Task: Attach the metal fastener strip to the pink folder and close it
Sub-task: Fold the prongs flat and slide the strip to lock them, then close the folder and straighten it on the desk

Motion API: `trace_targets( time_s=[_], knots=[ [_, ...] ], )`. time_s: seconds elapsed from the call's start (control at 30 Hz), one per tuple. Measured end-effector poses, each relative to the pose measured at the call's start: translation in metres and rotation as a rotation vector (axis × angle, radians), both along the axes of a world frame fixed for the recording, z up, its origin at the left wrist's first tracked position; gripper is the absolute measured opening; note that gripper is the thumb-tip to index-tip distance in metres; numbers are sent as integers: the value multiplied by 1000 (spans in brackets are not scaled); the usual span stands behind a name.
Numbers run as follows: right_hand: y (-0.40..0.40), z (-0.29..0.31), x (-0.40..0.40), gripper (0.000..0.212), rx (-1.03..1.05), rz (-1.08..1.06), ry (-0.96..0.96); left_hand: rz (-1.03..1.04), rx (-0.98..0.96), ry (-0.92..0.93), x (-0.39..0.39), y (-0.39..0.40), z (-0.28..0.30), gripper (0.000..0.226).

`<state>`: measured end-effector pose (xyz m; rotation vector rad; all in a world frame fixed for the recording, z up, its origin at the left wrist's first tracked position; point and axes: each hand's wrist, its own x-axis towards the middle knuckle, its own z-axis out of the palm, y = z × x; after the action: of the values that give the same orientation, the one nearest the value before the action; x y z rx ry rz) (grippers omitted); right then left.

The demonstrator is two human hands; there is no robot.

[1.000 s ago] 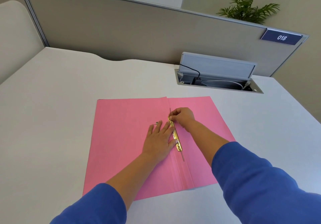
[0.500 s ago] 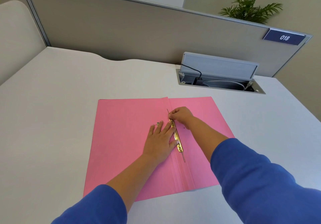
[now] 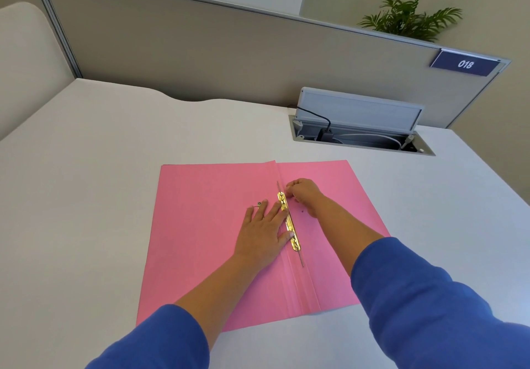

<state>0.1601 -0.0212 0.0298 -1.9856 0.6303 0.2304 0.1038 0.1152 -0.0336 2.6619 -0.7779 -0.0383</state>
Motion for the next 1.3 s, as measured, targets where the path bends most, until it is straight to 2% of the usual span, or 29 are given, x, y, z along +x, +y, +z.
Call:
trace_targets(
  time_s=[0.43,0.57,0.7,0.8,0.9,1.03,1.13,1.3],
  knots=[
    [-19,5,-71,20,127,-38,48,-40,-29,27,0,6,5,52],
    [-24,8,-112,20,149,-26,54,-56,-317,113,-4,17,15,43],
    [-28,7,-153,11,197,-74,-6,185,-551,0,-9,49,29,35],
    [-35,9,-179,20,122,-163,-55,447,-470,-42,-3,80,39,40],
    [-44,10,-200,33,-163,-197,-54,687,-238,60,3,109,48,53],
    [-46,15,-213,59,-498,-130,163,867,-96,262,0,133,55,57],
    [-47,16,-214,76,-495,-120,312,914,-80,315,-4,136,54,53],
    [-53,19,-208,81,-531,-45,384,924,-55,334,-11,131,56,54]
  ],
)
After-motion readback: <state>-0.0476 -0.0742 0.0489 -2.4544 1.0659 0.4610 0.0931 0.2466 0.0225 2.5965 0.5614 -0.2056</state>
